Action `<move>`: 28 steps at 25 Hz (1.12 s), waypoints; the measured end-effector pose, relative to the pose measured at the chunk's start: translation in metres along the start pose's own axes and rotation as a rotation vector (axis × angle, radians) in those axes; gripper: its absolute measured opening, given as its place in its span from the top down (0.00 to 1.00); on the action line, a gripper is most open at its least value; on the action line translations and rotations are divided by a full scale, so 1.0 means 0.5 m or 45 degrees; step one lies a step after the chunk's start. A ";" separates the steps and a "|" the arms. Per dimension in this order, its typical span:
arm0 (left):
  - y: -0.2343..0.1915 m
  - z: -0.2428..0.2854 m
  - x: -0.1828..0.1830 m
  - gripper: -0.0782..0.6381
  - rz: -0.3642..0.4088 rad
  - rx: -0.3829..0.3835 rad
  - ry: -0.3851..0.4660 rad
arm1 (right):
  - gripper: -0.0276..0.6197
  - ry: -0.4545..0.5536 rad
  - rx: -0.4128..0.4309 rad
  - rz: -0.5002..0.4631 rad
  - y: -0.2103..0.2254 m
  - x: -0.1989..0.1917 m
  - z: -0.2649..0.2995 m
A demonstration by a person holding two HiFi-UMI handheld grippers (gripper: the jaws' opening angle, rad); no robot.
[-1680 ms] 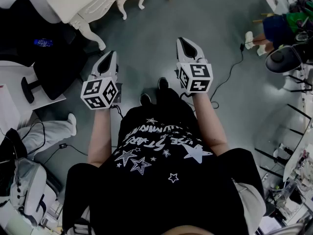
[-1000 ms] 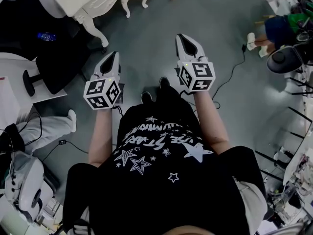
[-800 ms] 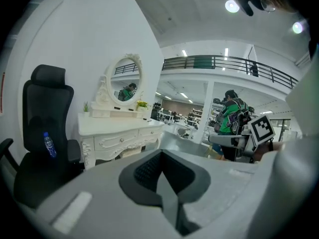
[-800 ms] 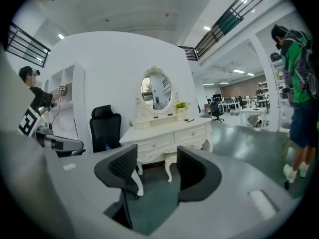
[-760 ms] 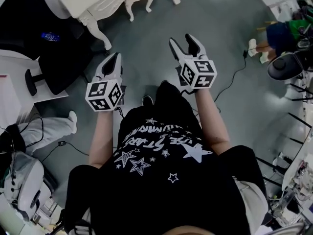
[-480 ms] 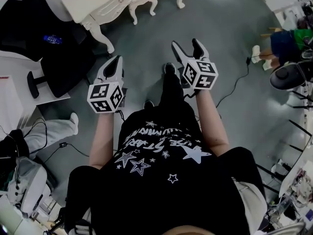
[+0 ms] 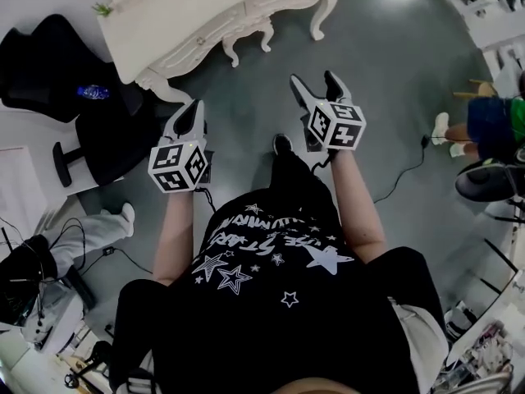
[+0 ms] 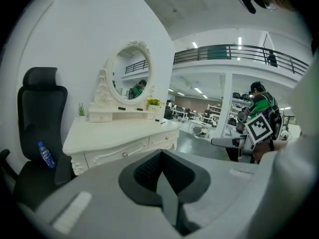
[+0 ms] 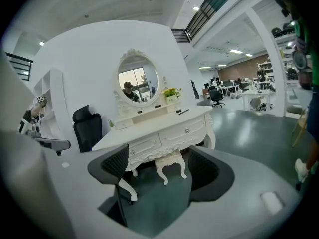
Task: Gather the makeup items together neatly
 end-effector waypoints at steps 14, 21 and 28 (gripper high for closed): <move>0.034 0.243 0.076 0.89 -0.007 0.191 0.047 | 0.34 -0.087 0.120 -0.091 0.184 0.130 0.265; -0.018 0.297 0.094 0.89 -0.025 0.226 0.044 | 0.34 -0.141 0.114 -0.088 0.177 0.141 0.371; -0.125 0.427 0.117 0.89 -0.031 0.164 0.012 | 0.36 -0.143 -0.002 -0.078 0.178 0.176 0.520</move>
Point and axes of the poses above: the fingertips, and each gripper's own axes: z forward along the fingers, y to its right, x out of its top, the point moved 10 cm from there along -z, backward along the fingers, and after that the axes turned 10 degrees about y, right-handed, at the moved point
